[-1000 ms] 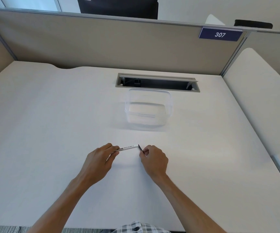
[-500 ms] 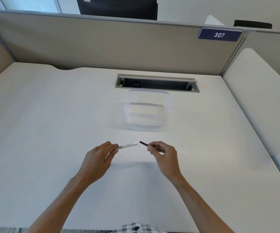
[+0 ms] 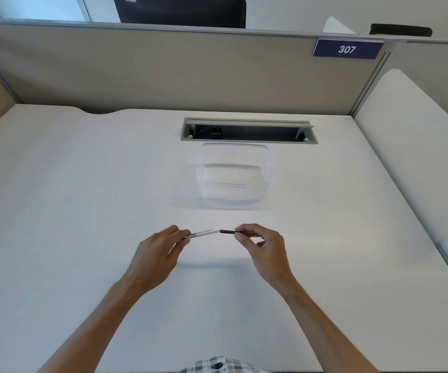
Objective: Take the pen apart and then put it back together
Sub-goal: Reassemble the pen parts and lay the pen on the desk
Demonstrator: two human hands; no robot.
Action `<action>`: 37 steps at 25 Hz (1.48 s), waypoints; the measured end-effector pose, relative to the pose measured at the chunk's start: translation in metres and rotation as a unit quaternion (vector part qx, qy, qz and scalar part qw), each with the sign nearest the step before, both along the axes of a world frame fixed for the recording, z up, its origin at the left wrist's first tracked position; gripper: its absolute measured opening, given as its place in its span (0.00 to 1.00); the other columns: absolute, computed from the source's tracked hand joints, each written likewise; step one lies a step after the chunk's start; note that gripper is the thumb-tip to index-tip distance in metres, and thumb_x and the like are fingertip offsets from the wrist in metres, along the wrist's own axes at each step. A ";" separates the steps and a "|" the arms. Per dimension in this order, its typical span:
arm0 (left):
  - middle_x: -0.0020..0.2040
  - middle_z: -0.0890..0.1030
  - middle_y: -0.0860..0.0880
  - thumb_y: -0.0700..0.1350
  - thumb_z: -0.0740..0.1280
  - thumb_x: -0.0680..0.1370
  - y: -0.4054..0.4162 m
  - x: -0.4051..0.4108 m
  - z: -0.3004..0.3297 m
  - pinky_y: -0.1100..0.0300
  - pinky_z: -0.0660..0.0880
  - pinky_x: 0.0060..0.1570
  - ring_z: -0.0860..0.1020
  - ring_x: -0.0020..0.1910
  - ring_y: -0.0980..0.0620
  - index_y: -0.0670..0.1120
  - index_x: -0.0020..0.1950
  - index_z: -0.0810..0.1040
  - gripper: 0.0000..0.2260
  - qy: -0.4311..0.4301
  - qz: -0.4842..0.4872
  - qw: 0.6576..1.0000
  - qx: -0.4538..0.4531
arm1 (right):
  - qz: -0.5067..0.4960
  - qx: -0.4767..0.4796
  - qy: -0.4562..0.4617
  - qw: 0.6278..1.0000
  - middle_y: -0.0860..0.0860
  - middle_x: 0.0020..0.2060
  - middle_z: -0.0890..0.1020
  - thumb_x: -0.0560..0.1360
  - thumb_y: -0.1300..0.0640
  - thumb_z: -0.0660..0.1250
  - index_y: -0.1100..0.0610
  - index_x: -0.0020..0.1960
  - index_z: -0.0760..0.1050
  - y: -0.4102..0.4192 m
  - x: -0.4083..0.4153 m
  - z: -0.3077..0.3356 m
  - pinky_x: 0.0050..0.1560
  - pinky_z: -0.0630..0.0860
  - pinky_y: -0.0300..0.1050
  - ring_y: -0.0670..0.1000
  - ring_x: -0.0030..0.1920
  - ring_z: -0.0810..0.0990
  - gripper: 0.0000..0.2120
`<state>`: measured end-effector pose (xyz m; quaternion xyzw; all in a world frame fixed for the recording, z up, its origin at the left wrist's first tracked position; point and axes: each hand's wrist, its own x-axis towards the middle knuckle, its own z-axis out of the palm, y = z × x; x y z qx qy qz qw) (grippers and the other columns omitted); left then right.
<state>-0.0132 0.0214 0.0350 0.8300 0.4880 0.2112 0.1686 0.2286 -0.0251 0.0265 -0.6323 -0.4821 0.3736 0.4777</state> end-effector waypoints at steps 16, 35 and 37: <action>0.39 0.74 0.57 0.51 0.59 0.80 0.000 0.002 0.001 0.60 0.71 0.32 0.72 0.34 0.53 0.52 0.53 0.79 0.10 -0.012 -0.005 1.000 -0.010 | 0.008 0.005 -0.007 1.000 0.42 0.42 0.85 0.75 0.60 0.71 0.52 0.45 0.83 0.001 0.006 0.005 0.32 0.66 0.35 0.42 0.43 0.81 0.04; 0.39 0.73 0.58 0.51 0.59 0.80 0.002 0.004 0.002 0.64 0.67 0.31 0.71 0.34 0.57 0.54 0.53 0.78 0.09 -0.015 -0.028 0.999 -0.016 | 0.024 0.021 -0.028 0.999 0.44 0.44 0.86 0.75 0.60 0.72 0.50 0.47 0.84 -0.001 0.009 0.007 0.35 0.68 0.38 0.46 0.42 0.81 0.06; 0.40 0.74 0.58 0.51 0.59 0.80 0.001 0.004 0.001 0.61 0.70 0.32 0.71 0.34 0.55 0.55 0.54 0.78 0.09 -0.016 -0.030 0.999 -0.021 | 0.041 0.021 -0.022 0.999 0.45 0.45 0.86 0.76 0.62 0.71 0.52 0.48 0.85 -0.002 0.007 0.007 0.35 0.68 0.36 0.44 0.44 0.81 0.06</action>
